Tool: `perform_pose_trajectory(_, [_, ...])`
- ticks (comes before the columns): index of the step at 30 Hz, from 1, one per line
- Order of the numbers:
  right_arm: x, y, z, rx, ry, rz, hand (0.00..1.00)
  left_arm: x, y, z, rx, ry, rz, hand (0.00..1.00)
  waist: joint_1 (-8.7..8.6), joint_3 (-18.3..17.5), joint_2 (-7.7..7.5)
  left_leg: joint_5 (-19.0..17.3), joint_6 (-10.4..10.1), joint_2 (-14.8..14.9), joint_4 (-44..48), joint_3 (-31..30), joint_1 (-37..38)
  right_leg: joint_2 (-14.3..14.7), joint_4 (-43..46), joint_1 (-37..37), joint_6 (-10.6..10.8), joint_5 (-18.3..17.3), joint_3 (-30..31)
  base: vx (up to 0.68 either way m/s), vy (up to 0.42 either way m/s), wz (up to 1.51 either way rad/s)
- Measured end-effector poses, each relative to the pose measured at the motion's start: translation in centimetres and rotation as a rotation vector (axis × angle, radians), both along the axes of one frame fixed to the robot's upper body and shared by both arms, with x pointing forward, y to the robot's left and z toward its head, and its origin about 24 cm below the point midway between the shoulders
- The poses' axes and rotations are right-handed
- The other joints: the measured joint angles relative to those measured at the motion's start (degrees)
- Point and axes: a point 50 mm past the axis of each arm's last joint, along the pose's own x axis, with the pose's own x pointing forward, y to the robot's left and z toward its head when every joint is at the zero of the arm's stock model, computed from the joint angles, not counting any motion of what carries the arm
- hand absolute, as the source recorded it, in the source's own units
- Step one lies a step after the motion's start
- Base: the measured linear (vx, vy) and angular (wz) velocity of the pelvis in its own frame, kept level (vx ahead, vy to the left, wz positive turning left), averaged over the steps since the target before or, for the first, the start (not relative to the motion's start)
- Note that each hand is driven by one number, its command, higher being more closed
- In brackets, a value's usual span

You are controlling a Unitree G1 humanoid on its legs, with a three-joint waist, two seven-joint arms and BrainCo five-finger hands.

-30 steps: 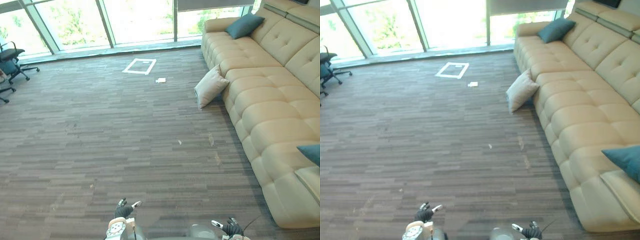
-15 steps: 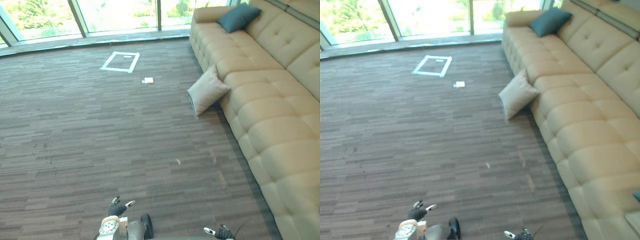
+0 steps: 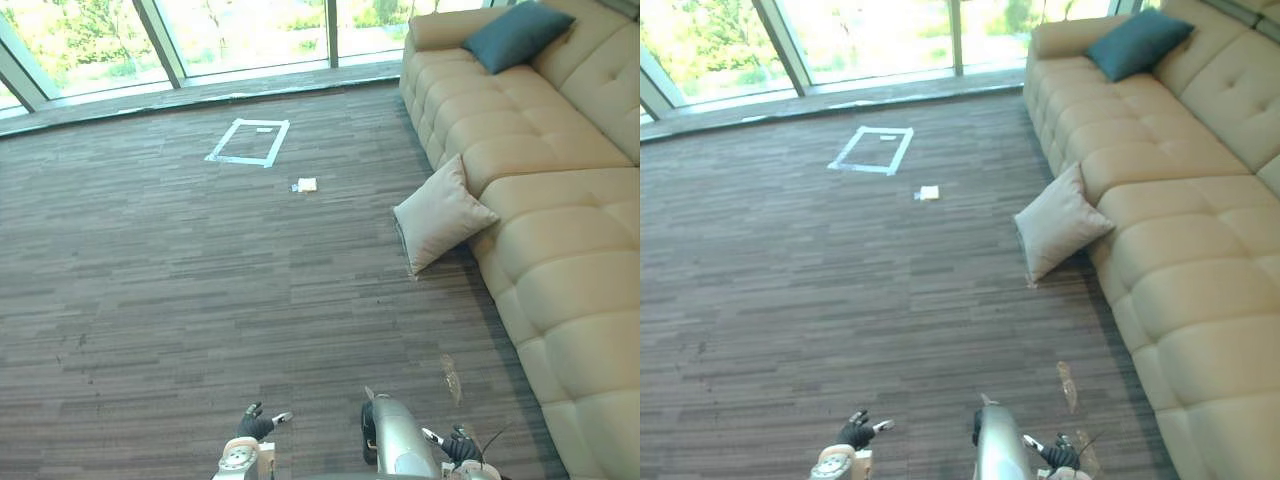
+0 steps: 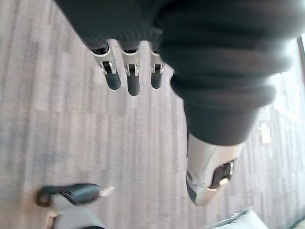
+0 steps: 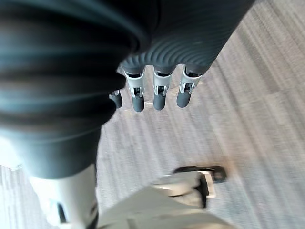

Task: Pick up cushions and gather them together orderly.

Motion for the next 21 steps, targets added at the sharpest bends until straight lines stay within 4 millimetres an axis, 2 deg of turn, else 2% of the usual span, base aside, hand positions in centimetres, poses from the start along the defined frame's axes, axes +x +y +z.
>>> perform_pose_trajectory(1, [0.1,0.1,0.1,-0.001,-0.008,0.011,0.00,-0.1,0.7,0.2,0.010,-0.013,0.043,0.00,0.62,-0.01,-0.06,-1.01,1.64,1.89,7.78,1.69,-3.83,1.33,-3.10,5.24,-0.66,-0.99,0.49,0.52,-0.181,-0.54])
perform_pose_trajectory(2, [0.0,0.3,0.1,0.003,-0.007,0.015,0.00,0.0,1.0,0.4,0.017,-0.031,0.054,0.00,1.20,-0.16,-0.64,-2.30,3.73,2.61,8.93,4.55,-6.76,1.57,-5.49,8.78,-1.75,-1.86,1.13,0.39,-0.123,-0.47])
perform_pose_trajectory(3, [-0.3,0.3,0.0,0.004,0.000,0.010,0.00,0.1,1.1,0.5,0.019,-0.040,0.054,0.00,1.60,-0.24,-0.78,-2.81,4.51,2.83,8.34,5.94,-8.17,1.63,-6.54,10.18,-1.49,-2.27,1.60,0.35,-0.054,-0.44])
perform_pose_trajectory(5, [-0.3,0.3,0.0,0.008,-0.001,0.006,0.00,0.6,1.2,0.8,0.025,-0.064,0.056,0.00,2.06,-0.31,-0.91,-4.90,7.07,2.30,-1.87,10.62,-14.96,1.57,-10.86,15.08,-0.79,-3.10,4.11,0.43,-0.010,-0.45])
perform_pose_trajectory(6, [-0.3,0.3,0.0,0.010,-0.001,0.007,0.00,0.6,1.3,0.9,0.026,-0.066,0.056,0.00,2.13,-0.29,-1.02,-4.92,7.10,1.61,-5.84,11.05,-15.63,1.35,-11.46,15.91,-0.73,-3.07,4.71,0.46,0.102,-0.67])
perform_pose_trajectory(7, [-0.2,0.4,0.0,0.013,-0.005,0.003,0.00,0.7,1.3,0.9,0.026,-0.069,0.056,0.00,2.70,-0.29,-1.16,-4.62,7.07,-0.61,-18.07,11.40,-15.88,0.34,-12.30,17.80,0.53,-3.43,6.42,0.40,0.121,-0.63])
perform_pose_trajectory(8, [-0.1,0.4,0.0,0.014,-0.005,0.001,0.00,0.7,1.3,0.9,0.026,-0.068,0.055,0.00,2.83,-0.32,-1.23,-4.05,7.13,-1.56,-22.89,11.19,-15.89,0.00,-12.66,18.57,0.99,-3.89,7.30,0.64,0.216,-0.89])
perform_pose_trajectory(9, [-0.2,0.5,0.0,0.017,-0.004,0.000,0.00,0.7,1.2,0.9,0.026,-0.067,0.050,0.00,2.87,-0.30,-1.37,-1.21,7.26,-3.87,-33.82,9.79,-16.22,-1.20,-14.63,21.60,2.42,-4.87,8.99,0.59,0.261,-0.79])
perform_pose_trajectory(10, [-0.4,0.5,-0.1,0.017,0.002,-0.001,0.00,0.7,1.1,0.9,0.027,-0.069,0.040,0.00,2.93,-0.37,-1.38,1.30,7.81,-5.07,-38.51,8.61,-17.34,-2.01,-16.79,24.11,4.07,-5.85,10.24,0.60,0.298,-0.71])
perform_pose_trajectory(11, [-0.5,0.5,-0.1,0.017,0.004,-0.002,0.00,0.8,1.1,0.9,0.028,-0.070,0.036,0.00,2.96,-0.41,-1.35,1.68,8.23,-5.16,-39.13,8.63,-17.74,-2.14,-17.24,24.79,4.55,-6.12,10.64,0.62,0.369,-0.80])
perform_pose_trajectory(12, [-1.1,0.7,-0.3,0.024,0.023,-0.005,0.00,0.8,1.1,0.9,0.032,-0.076,0.024,0.00,3.79,-1.28,-1.72,8.11,11.13,-5.71,-37.46,8.64,-18.39,-3.14,-16.80,26.05,6.01,-6.94,13.03,0.64,0.402,-0.71])
perform_pose_trajectory(13, [-1.3,1.5,-0.5,0.047,0.024,-0.013,0.00,0.7,1.7,0.8,0.053,-0.064,0.001,0.00,3.44,-3.45,-4.06,7.07,13.74,-8.33,-36.09,9.09,-18.27,-6.02,-13.34,24.75,6.91,-6.40,14.78,0.65,0.390,-0.61])
perform_pose_trajectory(14, [-1.3,1.7,-0.5,0.051,0.022,-0.015,0.00,0.7,1.7,0.8,0.056,-0.062,-0.005,0.00,3.16,-3.71,-4.44,6.14,14.16,-8.78,-35.84,9.14,-18.33,-6.62,-11.98,24.13,7.67,-5.99,14.81,0.76,0.408,-0.04])
perform_pose_trajectory(15, [-1.6,2.3,-0.7,0.072,0.024,-0.041,0.00,0.7,1.8,0.8,0.059,-0.059,-0.016,0.00,2.55,-4.08,-6.39,3.94,14.53,-10.38,-34.24,9.84,-17.58,-8.04,-4.26,21.17,9.58,-4.27,15.67,0.63,0.302,0.16])
perform_pose_trajectory(16, [-1.8,2.9,-0.9,0.093,0.033,-0.061,0.00,1.1,2.2,0.9,0.077,-0.062,-0.030,0.00,2.57,-3.83,-7.99,1.09,15.28,-12.04,-33.93,10.47,-15.32,-8.58,10.21,15.28,12.65,1.16,17.81,0.62,0.292,0.14])
perform_pose_trajectory(17, [-1.7,3.0,-0.9,0.094,0.034,-0.059,0.00,1.1,2.3,0.9,0.082,-0.060,-0.038,0.00,2.47,-3.71,-8.09,0.42,15.35,-12.37,-33.93,10.55,-14.57,-8.54,13.50,13.83,13.70,2.93,18.10,0.45,0.185,-0.03])
perform_pose_trajectory(18, [-1.2,2.7,-0.8,0.089,0.024,-0.050,0.00,1.0,2.2,0.5,0.079,-0.019,-0.049,0.00,2.23,-3.49,-8.05,-1.80,15.79,-12.70,-34.48,10.78,-10.93,-8.58,24.17,9.25,14.76,3.88,17.68,0.52,0.197,-0.22])
perform_pose_trajectory(19, [-0.8,2.5,-0.7,0.080,0.009,-0.046,0.00,1.0,2.0,0.4,0.076,-0.013,-0.051,0.00,2.30,-2.88,-7.14,-3.00,15.66,-12.50,-35.61,11.41,-7.39,-8.56,27.86,6.90,13.84,3.34,16.30,0.65,0.249,-0.54])
perform_pose_trajectory(20, [-0.2,1.8,-0.4,0.059,-0.015,-0.036,0.00,0.7,1.6,0.3,0.072,-0.004,-0.060,0.00,2.31,-2.52,-5.78,-4.45,15.05,-11.94,-38.59,12.69,-1.86,-8.42,30.25,3.08,11.55,1.96,13.24,0.50,0.198,-0.62])
perform_pose_trajectory(21, [0.1,1.7,-0.2,0.053,-0.028,-0.032,0.00,0.6,1.5,0.2,0.074,0.000,-0.071,0.00,2.23,-2.57,-5.22,-5.07,14.59,-11.63,-40.01,13.38,0.11,-8.39,30.06,0.74,10.77,1.18,11.29,0.44,0.167,-0.59])
